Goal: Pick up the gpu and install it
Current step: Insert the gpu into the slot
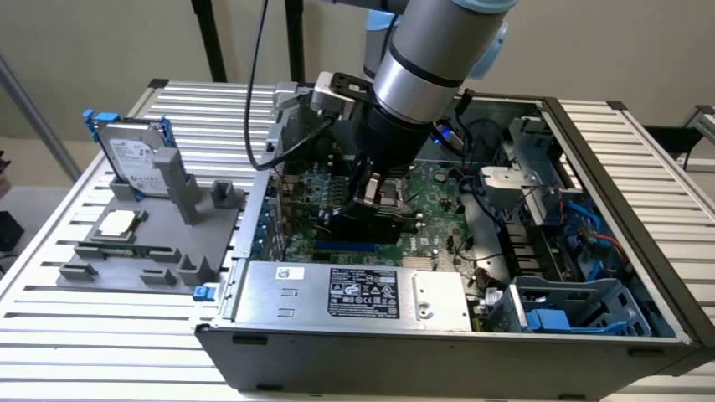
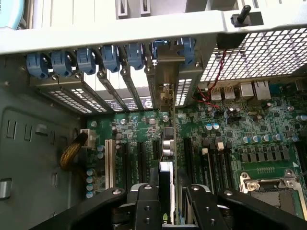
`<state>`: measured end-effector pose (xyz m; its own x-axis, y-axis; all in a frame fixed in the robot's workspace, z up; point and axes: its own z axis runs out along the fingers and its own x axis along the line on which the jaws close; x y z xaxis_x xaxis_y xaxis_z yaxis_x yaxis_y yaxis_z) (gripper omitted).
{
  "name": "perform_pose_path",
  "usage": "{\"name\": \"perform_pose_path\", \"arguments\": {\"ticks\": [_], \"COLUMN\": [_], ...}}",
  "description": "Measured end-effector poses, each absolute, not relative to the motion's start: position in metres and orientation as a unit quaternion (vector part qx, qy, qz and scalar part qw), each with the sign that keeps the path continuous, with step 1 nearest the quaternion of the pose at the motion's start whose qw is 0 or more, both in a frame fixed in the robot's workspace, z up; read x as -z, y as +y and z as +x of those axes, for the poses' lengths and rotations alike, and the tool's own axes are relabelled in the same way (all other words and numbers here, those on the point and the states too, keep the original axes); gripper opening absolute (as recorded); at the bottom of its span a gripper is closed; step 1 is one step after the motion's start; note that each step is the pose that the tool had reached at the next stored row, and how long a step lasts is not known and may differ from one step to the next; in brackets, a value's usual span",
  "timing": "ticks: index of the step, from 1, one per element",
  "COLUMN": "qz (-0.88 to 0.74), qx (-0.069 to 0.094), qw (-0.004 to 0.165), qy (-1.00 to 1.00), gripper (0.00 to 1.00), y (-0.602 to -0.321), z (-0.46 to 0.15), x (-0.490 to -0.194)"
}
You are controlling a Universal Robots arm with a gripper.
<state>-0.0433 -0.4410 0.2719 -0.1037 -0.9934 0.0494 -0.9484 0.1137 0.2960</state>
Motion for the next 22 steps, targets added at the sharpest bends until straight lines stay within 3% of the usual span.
{"name": "perform_pose_path", "arguments": {"ticks": [22], "qz": [0.669], "qx": [0.103], "qw": [0.122], "qy": [-0.726], "gripper": [0.26], "y": [-0.4407], "z": [-0.0396], "x": [-0.2671]}}
